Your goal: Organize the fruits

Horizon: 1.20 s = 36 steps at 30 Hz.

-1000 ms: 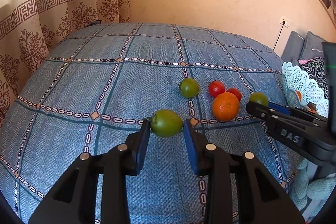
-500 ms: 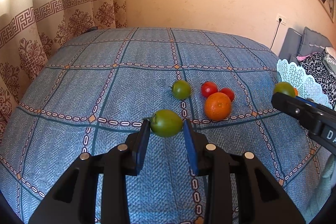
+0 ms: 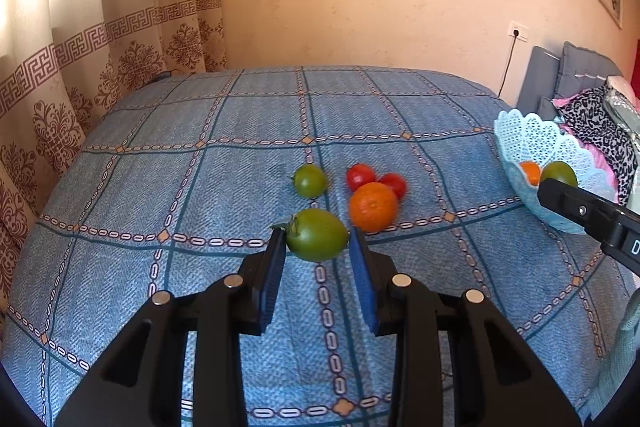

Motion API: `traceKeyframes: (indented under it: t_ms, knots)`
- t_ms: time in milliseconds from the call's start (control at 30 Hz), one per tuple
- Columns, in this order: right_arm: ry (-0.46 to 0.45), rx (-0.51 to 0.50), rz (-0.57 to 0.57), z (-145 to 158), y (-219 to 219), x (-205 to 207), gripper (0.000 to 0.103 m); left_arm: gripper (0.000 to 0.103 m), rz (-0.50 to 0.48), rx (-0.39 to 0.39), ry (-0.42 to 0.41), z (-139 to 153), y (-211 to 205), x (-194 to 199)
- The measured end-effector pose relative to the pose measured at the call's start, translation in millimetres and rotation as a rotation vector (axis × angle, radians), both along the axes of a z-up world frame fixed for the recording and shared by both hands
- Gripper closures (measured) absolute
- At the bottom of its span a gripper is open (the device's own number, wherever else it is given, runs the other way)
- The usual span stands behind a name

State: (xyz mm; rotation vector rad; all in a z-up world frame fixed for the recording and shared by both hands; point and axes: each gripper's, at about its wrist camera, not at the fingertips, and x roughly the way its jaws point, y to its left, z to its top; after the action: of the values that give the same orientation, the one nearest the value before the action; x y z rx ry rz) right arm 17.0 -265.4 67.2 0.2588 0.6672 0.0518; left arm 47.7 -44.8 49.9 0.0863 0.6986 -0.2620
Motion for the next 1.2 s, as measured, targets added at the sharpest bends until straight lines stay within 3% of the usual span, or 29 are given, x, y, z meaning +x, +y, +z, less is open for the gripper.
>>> traceKeyframes:
  t_ms: [733,767,867,1200]
  knots:
    - [-0.015,0.004,-0.304,-5,-120,-45,0.067,0.069,-0.126,0.047,-0.041,25,-72,-14]
    - [-0.016,0.009,-0.311,-6,-123,-45,0.065,0.069,-0.132,0.046,-0.041,26,-75,-15]
    - [-0.047,0.027,-0.348,-4,-131,-50,0.041,0.069,-0.155,0.049,-0.04,28,-85,-14]
    - [-0.094,0.034,-0.385,-6,-132,-59,0.041,0.069,-0.249,0.033,-0.07,42,-131,-12]
